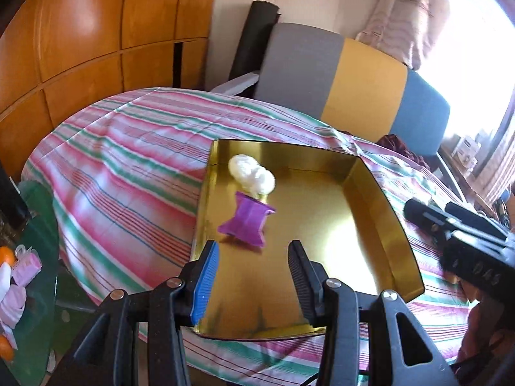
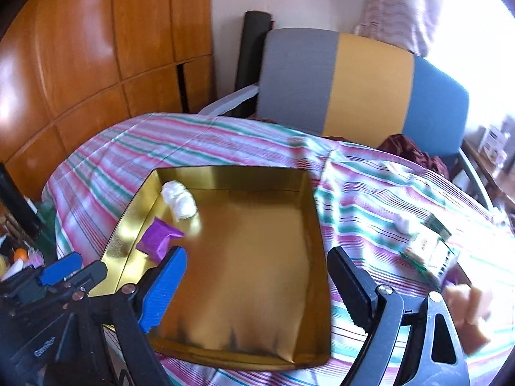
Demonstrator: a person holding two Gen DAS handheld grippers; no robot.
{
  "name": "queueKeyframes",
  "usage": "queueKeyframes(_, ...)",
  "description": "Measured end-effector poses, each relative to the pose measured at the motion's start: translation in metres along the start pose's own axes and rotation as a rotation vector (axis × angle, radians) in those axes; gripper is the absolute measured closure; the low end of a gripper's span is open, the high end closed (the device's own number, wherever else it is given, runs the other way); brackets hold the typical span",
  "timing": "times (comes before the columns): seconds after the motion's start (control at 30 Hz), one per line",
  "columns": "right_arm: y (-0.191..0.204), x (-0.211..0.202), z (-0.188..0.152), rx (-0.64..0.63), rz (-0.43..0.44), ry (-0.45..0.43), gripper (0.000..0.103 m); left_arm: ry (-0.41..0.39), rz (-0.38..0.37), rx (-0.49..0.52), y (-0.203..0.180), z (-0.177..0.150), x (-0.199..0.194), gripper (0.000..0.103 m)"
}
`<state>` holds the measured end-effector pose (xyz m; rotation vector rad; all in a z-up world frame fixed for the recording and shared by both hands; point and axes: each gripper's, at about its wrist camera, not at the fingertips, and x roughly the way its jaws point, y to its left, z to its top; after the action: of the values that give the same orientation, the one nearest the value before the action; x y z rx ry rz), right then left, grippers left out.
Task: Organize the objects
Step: 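Drop the purple packet into the tray with the right gripper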
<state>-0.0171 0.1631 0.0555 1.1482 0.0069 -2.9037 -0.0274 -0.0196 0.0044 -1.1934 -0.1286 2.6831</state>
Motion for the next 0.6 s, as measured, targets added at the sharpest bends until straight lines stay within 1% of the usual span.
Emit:
queueKeyframes(0.27,-0.028,-0.029,0.003,0.044,-0.041,-0.068,0.012,0.010,-0.021,0.063,-0.030,0.000,0.001,0.058)
queueKeyframes(0.6,-0.054,-0.041,0.003,0.089,-0.055,-0.098,0.012,0.024,-0.037,0.120,-0.058,-0.001,0.003,0.058)
